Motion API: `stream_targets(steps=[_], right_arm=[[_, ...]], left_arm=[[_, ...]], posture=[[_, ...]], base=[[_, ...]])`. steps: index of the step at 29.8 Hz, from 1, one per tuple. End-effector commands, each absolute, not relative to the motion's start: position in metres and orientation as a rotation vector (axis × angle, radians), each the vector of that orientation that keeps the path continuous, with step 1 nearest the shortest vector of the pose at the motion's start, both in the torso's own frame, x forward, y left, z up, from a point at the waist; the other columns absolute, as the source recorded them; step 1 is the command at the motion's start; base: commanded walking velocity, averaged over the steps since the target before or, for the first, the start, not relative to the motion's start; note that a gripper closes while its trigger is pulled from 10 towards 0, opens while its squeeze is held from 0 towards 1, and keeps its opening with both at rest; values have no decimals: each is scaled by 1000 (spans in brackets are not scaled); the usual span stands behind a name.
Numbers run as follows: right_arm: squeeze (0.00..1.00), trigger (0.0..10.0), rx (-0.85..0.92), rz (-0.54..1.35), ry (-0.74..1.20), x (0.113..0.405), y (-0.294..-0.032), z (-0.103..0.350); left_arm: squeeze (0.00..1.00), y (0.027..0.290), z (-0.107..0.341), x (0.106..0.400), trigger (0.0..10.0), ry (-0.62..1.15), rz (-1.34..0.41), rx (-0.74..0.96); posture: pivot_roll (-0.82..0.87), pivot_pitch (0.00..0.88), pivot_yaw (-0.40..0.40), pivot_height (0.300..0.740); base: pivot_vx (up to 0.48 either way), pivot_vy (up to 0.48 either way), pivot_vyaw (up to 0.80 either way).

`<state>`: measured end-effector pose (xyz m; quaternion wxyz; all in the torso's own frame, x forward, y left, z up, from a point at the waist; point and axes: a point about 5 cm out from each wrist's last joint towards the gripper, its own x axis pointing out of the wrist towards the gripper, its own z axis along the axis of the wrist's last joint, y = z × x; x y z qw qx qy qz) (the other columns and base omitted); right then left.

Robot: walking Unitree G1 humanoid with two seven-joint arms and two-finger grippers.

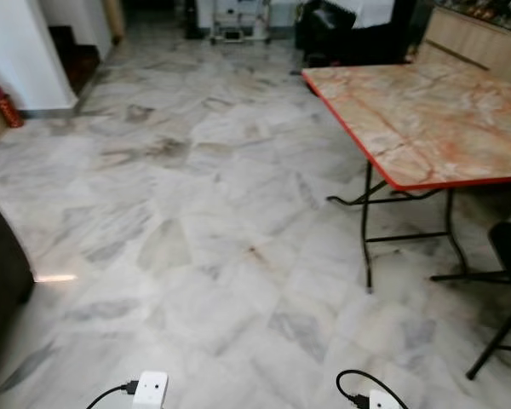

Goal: Move the pillow to the sofa from floor

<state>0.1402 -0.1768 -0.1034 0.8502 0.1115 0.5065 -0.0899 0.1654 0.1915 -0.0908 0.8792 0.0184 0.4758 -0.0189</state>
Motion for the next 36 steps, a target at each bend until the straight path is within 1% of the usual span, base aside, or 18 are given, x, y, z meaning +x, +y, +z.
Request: stream_targets(steps=[1,6,8,36], right_arm=[[0,10000,231,-197,1083,135,-179,-105],[0,10000,206,-180,1077,137,-179,-104],[0,10000,202,-172,1077,137,-179,-104],[0,10000,190,-141,1079,139,-179,-104]], left_arm=[[0,191,-90,168,10000,994,-41,46],[0,192,-90,169,10000,993,-41,45],[0,192,-90,169,10000,991,-39,39],[0,191,-89,171,10000,985,-34,32]], posture=[[-23,0,3,740],[-21,0,4,740],[-21,0,4,740],[-14,0,-6,740]], base=[[0,0,0],[0,0,0],[0,0,550],[0,0,800]])
